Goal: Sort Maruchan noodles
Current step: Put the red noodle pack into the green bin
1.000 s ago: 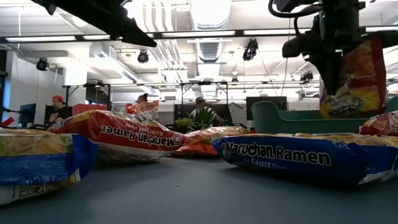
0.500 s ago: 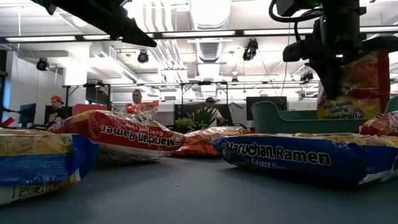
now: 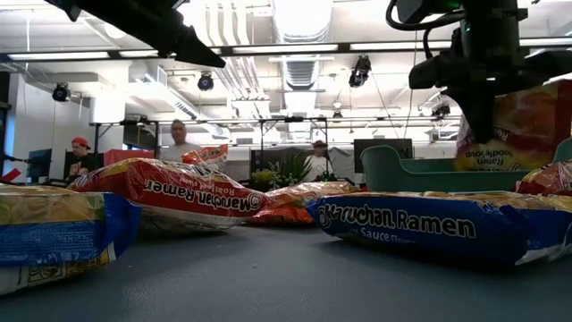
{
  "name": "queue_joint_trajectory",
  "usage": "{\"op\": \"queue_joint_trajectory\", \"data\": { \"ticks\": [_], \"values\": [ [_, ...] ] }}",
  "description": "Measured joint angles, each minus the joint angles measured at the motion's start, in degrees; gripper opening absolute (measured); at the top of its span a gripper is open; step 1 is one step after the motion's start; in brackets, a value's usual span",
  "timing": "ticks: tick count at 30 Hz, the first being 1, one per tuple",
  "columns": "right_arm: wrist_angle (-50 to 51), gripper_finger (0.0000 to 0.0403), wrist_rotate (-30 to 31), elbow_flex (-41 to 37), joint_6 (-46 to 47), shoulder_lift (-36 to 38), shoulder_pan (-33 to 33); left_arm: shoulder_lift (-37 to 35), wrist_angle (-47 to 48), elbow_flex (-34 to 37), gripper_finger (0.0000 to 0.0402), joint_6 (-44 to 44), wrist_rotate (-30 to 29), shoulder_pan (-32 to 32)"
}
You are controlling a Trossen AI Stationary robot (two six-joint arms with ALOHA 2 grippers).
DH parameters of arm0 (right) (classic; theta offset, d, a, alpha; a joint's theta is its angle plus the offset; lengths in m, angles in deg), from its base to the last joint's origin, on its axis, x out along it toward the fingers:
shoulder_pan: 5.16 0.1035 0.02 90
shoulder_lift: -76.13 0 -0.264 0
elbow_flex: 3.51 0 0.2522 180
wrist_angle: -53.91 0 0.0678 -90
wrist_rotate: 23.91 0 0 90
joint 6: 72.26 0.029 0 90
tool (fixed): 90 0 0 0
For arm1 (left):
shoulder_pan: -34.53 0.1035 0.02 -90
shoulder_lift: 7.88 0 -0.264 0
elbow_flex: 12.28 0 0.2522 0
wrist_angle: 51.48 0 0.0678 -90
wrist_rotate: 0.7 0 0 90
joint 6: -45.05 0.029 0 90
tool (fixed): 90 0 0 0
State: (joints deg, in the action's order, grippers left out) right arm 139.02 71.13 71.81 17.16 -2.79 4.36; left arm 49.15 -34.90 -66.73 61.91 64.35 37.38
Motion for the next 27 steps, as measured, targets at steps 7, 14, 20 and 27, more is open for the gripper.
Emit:
{"op": "queue_joint_trajectory", "data": {
  "ticks": [7,14,20,27],
  "values": [
    [0.3,0.0160,-0.5,0.0,0.0,0.0,0.0,0.0,0.0,0.0,0.0000,0.0,0.0,0.0],
    [2.2,0.0160,-0.7,0.0,-0.4,0.5,0.0,0.0,0.0,0.0,0.0000,0.0,0.0,0.0],
    [2.1,0.0159,-2.0,0.0,-3.3,0.7,-0.1,0.0,0.0,0.0,0.0000,0.0,0.0,0.0],
    [1.8,0.0137,-2.0,0.0,-2.6,0.7,0.0,0.0,0.0,0.0,0.0000,0.0,0.0,0.0]
  ]
}}
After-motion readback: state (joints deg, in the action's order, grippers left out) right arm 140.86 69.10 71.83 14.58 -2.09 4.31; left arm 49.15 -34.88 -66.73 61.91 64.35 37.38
